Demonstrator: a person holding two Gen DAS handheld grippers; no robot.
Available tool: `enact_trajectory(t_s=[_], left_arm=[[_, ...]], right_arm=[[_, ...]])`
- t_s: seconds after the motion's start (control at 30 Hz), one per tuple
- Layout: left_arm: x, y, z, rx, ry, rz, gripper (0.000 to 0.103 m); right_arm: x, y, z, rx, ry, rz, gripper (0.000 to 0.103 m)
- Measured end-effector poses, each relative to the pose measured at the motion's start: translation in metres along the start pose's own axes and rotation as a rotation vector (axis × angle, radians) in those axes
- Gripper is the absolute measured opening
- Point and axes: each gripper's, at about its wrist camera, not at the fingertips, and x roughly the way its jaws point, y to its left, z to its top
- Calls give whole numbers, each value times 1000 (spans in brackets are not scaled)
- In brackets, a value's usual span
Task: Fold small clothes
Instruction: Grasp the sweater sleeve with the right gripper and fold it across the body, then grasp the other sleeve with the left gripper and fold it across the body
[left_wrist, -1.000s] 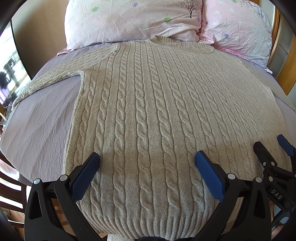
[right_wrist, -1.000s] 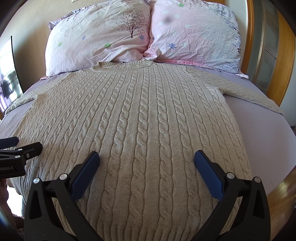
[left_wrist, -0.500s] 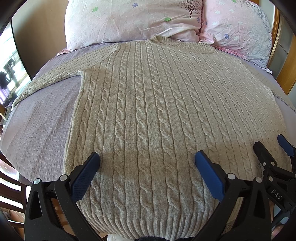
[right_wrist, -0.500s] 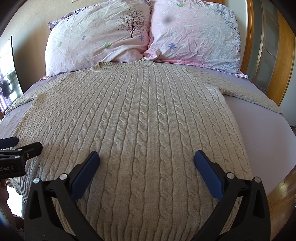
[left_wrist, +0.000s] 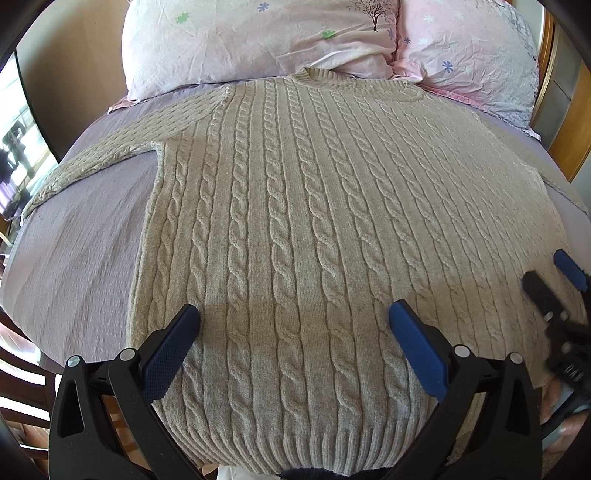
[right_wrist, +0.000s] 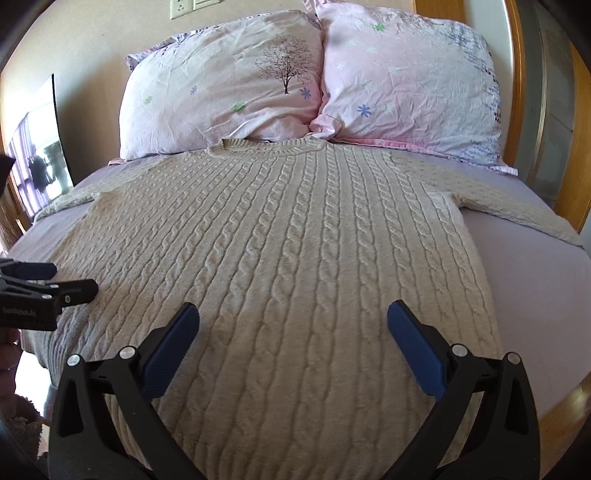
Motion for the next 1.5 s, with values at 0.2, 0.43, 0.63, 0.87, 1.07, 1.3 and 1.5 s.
enact_trajectory(t_s=[0.2, 0.43, 0.63, 0.87, 1.07, 1.3, 1.5], left_arm=[[-13, -2, 7, 70, -96, -18, 102], [-28, 55, 51, -62, -363, -58, 102], [-20, 124, 65, -272, -457, -88, 102], [-13, 186, 72, -358, -441, 80, 102], [-3, 251, 60, -570, -444, 14, 102], [6, 300, 57, -821, -452, -62, 102], [27, 346, 66, -954, -385, -59, 89]], right_arm=[[-49, -189, 71, 537, -179, -123, 99], [-25, -370, 92, 990, -86, -407, 56], [4, -415, 77, 1099, -45, -488, 43], [23, -406, 95, 1002, -123, -438, 6], [20, -221, 188, 521, -254, -147, 6], [107, 47, 190, 71, 20, 410, 9], [118, 89, 162, -23, 74, 478, 69]])
